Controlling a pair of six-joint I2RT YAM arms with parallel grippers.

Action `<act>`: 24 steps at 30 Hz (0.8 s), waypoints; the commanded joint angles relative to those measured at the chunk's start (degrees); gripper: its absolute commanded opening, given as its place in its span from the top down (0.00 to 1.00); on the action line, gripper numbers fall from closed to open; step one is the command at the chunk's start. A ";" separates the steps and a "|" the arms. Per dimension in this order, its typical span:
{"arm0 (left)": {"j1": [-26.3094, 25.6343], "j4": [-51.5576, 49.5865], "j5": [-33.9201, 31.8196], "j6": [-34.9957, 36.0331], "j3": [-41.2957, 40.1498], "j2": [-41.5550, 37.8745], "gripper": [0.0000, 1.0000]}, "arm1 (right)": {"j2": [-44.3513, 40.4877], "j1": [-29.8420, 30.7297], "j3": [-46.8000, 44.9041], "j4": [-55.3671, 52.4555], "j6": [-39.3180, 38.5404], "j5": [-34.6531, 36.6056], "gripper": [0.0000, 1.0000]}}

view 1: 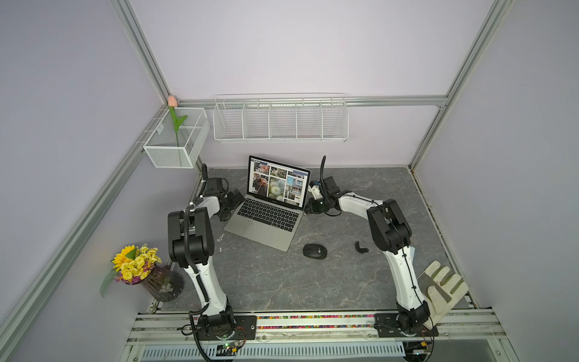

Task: Insert the wireless mouse receiver into the laptop
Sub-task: Adjust the USB plug at the center of the board.

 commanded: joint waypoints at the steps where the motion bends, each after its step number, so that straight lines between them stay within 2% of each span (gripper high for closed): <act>1: -0.28 -5.12 1.08 -1.25 -2.51 1.02 0.01 | -2.27 0.42 -4.34 -3.33 -0.67 0.51 0.93; 13: -0.25 -5.02 1.56 -1.34 -2.78 0.63 0.00 | -8.00 2.83 -11.81 -0.50 -2.02 3.57 0.92; 15: -0.33 -4.98 1.66 -1.27 -2.89 0.62 0.00 | -9.98 3.14 -13.85 1.63 -1.90 6.38 0.82; 18: -0.25 -4.93 1.78 -1.26 -2.98 0.51 0.00 | -13.05 3.43 -15.49 3.27 -3.00 10.22 0.73; 24: -0.30 -4.40 2.14 -1.21 -3.31 0.24 0.01 | -12.34 6.38 -6.39 -12.47 -8.72 20.59 0.56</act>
